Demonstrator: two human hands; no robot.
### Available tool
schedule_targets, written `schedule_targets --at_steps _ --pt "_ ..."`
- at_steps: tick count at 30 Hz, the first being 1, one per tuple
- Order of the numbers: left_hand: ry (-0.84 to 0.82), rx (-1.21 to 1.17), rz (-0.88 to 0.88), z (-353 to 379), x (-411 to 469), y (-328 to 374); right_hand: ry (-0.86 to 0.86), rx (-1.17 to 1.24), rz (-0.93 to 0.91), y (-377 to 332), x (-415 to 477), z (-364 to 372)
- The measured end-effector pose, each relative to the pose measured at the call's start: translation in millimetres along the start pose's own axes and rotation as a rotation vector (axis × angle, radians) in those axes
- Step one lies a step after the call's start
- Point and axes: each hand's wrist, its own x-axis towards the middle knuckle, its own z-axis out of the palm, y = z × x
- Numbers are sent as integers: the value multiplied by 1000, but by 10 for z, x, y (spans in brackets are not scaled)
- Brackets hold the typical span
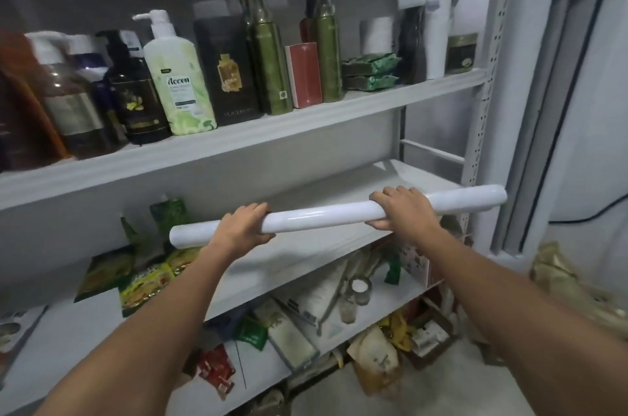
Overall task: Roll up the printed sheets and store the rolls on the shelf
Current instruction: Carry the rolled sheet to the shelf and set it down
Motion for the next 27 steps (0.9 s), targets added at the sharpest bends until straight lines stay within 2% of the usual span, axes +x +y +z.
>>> schedule_targets --at_steps 3,14,20,27 --pt "-44 -11 -13 148 319 -63 -24 9 10 95 205 239" --pt "-11 42 0 686 1374 -28 -15 52 -47 751 998 1142" --pt "-27 28 -122 920 1865 408 -28 114 -174 1429 1473 1510" --pt "39 -2 -247 1256 2237 780 -38 138 -265 1980 1907 2003"
